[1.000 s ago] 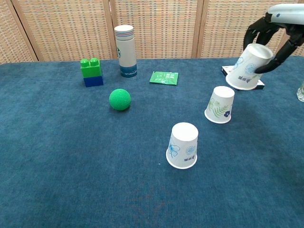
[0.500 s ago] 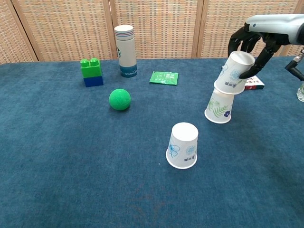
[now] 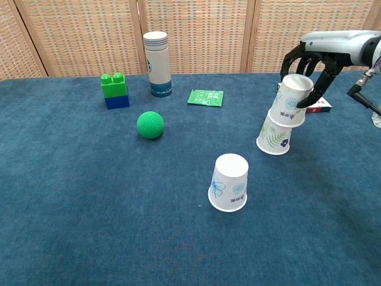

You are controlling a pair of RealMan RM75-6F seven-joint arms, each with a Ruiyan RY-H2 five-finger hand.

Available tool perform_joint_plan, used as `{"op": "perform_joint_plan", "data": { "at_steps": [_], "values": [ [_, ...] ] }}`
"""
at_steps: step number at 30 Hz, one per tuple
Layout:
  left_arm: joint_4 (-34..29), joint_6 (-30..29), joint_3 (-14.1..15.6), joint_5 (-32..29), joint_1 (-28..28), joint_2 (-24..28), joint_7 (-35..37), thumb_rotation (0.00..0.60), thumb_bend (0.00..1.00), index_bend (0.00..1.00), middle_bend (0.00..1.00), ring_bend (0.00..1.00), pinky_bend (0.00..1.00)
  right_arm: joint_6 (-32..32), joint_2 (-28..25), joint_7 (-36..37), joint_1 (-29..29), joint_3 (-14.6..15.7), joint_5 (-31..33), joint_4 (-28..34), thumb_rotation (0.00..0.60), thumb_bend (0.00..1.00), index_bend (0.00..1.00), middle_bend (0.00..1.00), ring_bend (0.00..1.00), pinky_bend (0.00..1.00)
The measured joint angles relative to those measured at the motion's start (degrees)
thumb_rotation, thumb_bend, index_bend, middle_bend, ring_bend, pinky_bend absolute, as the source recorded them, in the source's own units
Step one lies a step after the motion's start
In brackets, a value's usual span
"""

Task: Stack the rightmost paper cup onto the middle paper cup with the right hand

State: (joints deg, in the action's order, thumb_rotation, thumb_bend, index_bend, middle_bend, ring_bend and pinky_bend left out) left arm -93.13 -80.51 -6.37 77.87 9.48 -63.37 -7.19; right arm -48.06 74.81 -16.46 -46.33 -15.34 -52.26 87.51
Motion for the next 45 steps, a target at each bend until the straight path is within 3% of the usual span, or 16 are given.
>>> {"op": "perform_joint_plan", "data": {
  "at_steps": [4,9,13,19,23,29,41,45],
  "values": [
    [0.05,-0.03,-0.15,-0.24,0.01,0.11,0.38,0.600,0.18,0.00,0.00,0.00,0.00,-0.29,0.15,1.79,0.13,-0.23,-0.90,0.05,0.600,0.00,0.22,0.01,0.11,0.23],
    [0.12,0.16,-0.15,-0.37,0.09,0.19,0.54,0.600,0.18,0.00,0.00,0.00,0.00,-2.33,0.42,5.52,0.93,-0.48,-5.63,0.32,0.600,0.00,0.20,0.00,0.05,0.12],
    [0.09,0.11,-0.17,-0.43,0.07,0.27,0.68,0.600,0.18,0.00,0.00,0.00,0.00,-4.55,0.00,8.18,2.23,0.09,-10.77,2.31,0.600,0.00,0.20,0.03,0.04,0.11],
    [0.09,0.60,-0.07,-0.58,0.26,0.26,0.50,0.600,0.18,0.00,0.00,0.00,0.00,-2.93,-2.62,15.28,3.59,3.45,-19.43,6.50,0.600,0.00,0.20,0.13,0.06,0.12],
    [0.03,0.93,-0.03,-0.75,0.41,0.30,0.57,0.600,0.18,0.00,0.00,0.00,0.00,-0.61,-3.78,20.88,3.63,6.65,-27.39,7.89,0.600,0.00,0.20,0.14,0.08,0.13],
    [0.02,0.72,-0.02,-0.75,0.31,0.39,0.90,0.600,0.18,0.00,0.00,0.00,0.00,-0.03,-1.65,25.95,2.97,10.43,-37.04,6.78,0.600,0.00,0.21,0.17,0.13,0.14],
    [0.12,0.87,0.00,-0.82,0.32,0.65,1.74,0.600,0.18,0.00,0.00,0.00,0.00,0.28,8.75,19.93,2.14,10.57,-32.24,-0.71,0.600,0.00,0.22,0.22,0.15,0.19],
    [0.17,1.07,0.01,-0.80,0.41,0.75,1.94,0.600,0.18,0.00,0.00,0.00,0.00,-0.50,10.31,19.68,2.34,9.95,-30.79,-2.50,0.600,0.00,0.28,0.31,0.28,0.33]
  ]
}}
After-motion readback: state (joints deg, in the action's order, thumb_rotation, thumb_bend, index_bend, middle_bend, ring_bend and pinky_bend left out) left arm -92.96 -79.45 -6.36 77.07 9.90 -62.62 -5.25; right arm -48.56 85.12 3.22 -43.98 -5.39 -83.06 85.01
